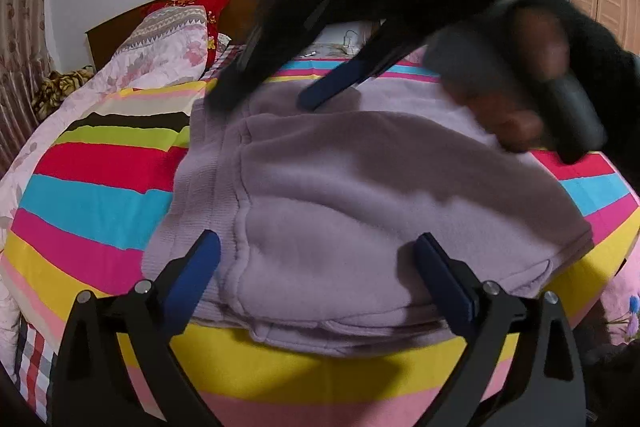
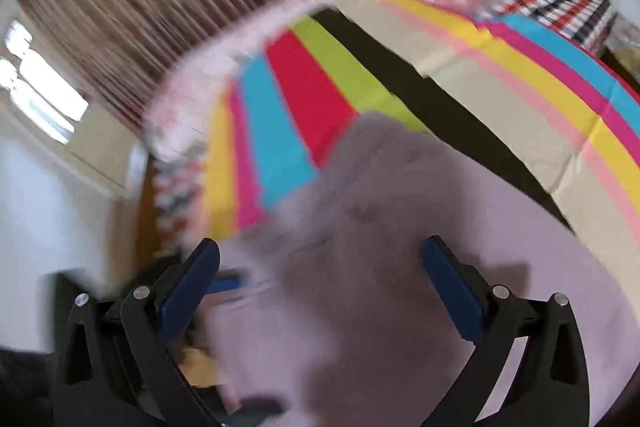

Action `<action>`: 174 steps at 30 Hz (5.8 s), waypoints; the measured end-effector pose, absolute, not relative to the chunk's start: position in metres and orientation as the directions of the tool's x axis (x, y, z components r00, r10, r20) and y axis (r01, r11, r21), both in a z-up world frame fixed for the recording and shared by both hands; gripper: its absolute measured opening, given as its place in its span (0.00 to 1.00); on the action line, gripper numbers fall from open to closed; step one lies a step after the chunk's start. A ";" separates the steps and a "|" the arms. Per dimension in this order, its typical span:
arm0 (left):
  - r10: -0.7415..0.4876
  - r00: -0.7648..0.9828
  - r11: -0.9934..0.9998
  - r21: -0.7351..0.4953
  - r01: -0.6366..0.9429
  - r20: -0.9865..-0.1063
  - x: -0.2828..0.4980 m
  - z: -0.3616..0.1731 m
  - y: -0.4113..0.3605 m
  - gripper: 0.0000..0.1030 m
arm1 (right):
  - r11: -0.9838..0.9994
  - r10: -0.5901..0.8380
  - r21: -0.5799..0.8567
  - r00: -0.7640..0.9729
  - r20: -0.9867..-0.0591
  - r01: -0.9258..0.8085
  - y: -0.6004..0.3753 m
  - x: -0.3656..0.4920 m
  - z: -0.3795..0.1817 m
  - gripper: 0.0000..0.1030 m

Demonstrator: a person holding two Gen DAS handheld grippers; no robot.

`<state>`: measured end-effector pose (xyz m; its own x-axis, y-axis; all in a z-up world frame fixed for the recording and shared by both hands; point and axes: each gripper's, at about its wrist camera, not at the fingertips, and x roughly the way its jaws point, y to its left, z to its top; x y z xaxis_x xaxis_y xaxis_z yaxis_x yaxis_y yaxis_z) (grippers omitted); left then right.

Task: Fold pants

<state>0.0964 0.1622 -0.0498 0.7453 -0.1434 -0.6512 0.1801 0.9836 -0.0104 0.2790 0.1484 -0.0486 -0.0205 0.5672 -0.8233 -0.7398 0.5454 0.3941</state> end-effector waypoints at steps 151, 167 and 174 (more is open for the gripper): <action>0.184 0.894 0.982 0.107 -0.153 -0.409 -0.016 -0.008 0.063 0.99 | 0.958 0.230 -0.027 0.819 -0.526 -0.286 -0.118 -0.039 -0.034 0.96; 0.184 0.894 0.982 0.123 -0.146 -0.408 -0.017 -0.012 0.065 0.99 | 0.958 0.232 -0.022 0.816 -0.530 -0.287 -0.116 -0.041 -0.035 0.96; 0.185 0.894 0.981 0.129 -0.144 -0.409 -0.016 -0.013 0.067 0.99 | 0.958 0.233 -0.022 0.815 -0.530 -0.287 -0.116 -0.042 -0.035 0.96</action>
